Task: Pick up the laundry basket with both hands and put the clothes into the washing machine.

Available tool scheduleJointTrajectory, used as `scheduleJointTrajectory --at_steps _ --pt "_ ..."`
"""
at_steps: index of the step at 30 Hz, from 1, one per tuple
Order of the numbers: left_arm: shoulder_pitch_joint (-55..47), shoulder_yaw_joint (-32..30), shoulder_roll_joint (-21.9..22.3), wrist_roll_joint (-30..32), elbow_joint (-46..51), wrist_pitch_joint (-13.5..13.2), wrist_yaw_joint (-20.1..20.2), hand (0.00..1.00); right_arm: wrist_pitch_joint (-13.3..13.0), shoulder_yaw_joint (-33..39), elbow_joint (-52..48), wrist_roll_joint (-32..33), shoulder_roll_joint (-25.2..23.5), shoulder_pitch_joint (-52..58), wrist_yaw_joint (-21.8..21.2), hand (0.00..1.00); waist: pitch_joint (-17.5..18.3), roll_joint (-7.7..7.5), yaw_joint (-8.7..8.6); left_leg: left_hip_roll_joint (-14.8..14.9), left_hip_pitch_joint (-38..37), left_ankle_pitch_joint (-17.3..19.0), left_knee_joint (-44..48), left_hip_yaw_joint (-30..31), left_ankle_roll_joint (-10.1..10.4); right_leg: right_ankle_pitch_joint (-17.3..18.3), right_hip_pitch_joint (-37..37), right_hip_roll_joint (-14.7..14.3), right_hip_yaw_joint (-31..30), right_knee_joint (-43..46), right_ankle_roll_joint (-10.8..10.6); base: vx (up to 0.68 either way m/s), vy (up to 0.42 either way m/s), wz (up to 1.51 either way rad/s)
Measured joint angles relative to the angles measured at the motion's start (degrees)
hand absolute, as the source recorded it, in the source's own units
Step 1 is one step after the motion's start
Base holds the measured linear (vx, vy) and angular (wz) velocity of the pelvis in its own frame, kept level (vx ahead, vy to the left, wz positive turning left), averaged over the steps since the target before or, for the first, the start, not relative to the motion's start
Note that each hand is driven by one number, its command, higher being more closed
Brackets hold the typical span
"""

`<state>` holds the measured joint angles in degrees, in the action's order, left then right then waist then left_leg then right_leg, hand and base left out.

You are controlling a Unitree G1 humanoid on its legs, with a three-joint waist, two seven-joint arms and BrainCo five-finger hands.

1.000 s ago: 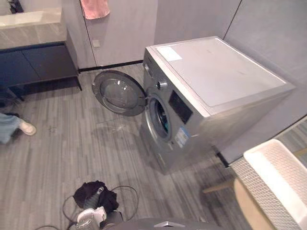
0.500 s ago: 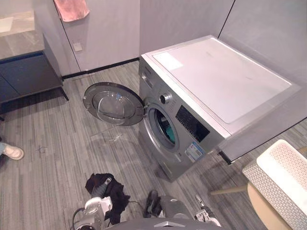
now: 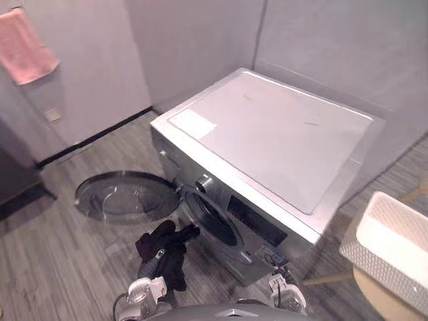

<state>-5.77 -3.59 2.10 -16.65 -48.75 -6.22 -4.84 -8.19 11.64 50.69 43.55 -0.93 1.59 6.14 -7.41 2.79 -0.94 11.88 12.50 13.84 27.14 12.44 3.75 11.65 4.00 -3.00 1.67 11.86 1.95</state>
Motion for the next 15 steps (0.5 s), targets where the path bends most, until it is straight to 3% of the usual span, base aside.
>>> scheduleJointTrajectory --at_steps 1,2,3,4,5,6,8,12,13,15 --pt "-0.1 0.0 0.1 0.0 0.0 0.0 0.0 1.00 -0.4 -0.2 -0.1 -0.1 0.0 -0.1 0.1 0.00 0.3 0.22 0.16 -0.8 -0.7 -0.6 -3.3 5.2 1.1 0.8 -1.1 0.1 -2.1 1.2 -0.5 0.17 0.385 -1.75" --pt "-0.3 0.0 0.2 0.1 -0.5 0.0 0.0 1.00 -0.9 -0.2 -0.2 -0.9 0.8 -0.2 0.0 0.00 0.7 0.94 0.49 -1.8 -2.0 -2.3 -7.3 11.3 4.0 1.5 -2.2 0.6 -6.1 3.2 -1.9 0.23 0.465 -1.64" --pt "-0.2 0.0 0.2 0.1 -1.9 0.0 0.1 1.00 -0.8 -0.5 -0.1 -1.3 2.4 0.0 -0.4 0.00 1.1 1.93 0.54 -1.6 -4.2 -5.2 -10.8 9.0 6.0 2.2 -2.2 0.9 -9.4 4.8 -4.2 0.25 0.508 -1.53" --pt "-0.3 0.0 0.3 0.1 -2.7 0.1 0.0 1.00 -0.7 -0.5 -0.2 -1.5 3.4 0.2 -0.5 0.00 1.9 3.32 0.14 -1.3 -5.2 -8.7 -12.5 7.2 5.5 2.9 -2.1 0.7 -10.8 5.4 -5.4 0.26 0.579 -1.20" --pt "0.5 0.0 -1.1 0.1 -4.7 0.1 0.1 1.00 -0.6 -0.6 0.3 -2.7 3.4 0.6 -0.5 0.00 2.3 0.98 -0.33 -3.5 -5.8 -6.6 -10.7 3.9 7.6 4.1 -2.3 3.1 -13.6 6.5 -7.1 0.23 0.553 -0.95" --pt "0.6 0.2 -2.9 0.5 -4.9 0.1 -0.1 1.00 -0.3 -0.7 0.4 -3.5 3.4 1.3 -0.9 0.00 3.5 -1.72 -0.28 -5.9 -5.6 -5.3 -10.2 1.0 5.6 3.9 -3.1 6.1 -15.8 5.4 -8.4 0.20 0.524 -0.93" --pt "1.1 0.3 -5.1 1.1 -4.9 0.1 -0.4 1.00 0.0 -1.3 0.7 -3.5 3.6 1.2 -2.3 0.00 4.1 -3.72 0.77 -7.6 -5.2 -3.8 -8.9 -4.4 3.3 1.3 -4.7 8.8 -20.3 3.2 -10.0 0.11 0.467 -1.23" --pt "1.9 2.2 -6.4 1.1 -4.9 -0.2 -1.0 1.00 2.3 -4.7 2.7 -5.8 2.8 1.3 -4.8 0.00 4.9 -3.17 0.89 -10.0 -3.9 -3.1 -9.9 -13.5 -1.0 -8.0 -9.3 12.6 -25.4 -2.2 -11.1 0.01 0.351 -1.12" --pt "2.1 2.9 -6.2 1.0 -4.8 -0.6 -1.0 1.00 2.4 -4.3 2.3 -6.5 2.7 2.5 -4.9 0.00 5.0 -2.34 0.80 -10.4 -3.6 -3.4 -10.5 -15.8 -1.8 -10.6 -10.8 13.3 -26.0 -3.4 -11.0 -0.04 0.303 -0.85" --pt "2.4 3.4 -6.0 1.0 -4.9 -0.8 -1.0 1.00 2.4 -4.5 2.3 -7.9 3.2 2.0 -4.9 0.00 4.6 -1.59 0.91 -10.3 -3.6 -3.6 -10.6 -18.8 -2.5 -13.8 -12.4 13.4 -26.0 -4.4 -10.9 -0.03 0.193 -0.89"
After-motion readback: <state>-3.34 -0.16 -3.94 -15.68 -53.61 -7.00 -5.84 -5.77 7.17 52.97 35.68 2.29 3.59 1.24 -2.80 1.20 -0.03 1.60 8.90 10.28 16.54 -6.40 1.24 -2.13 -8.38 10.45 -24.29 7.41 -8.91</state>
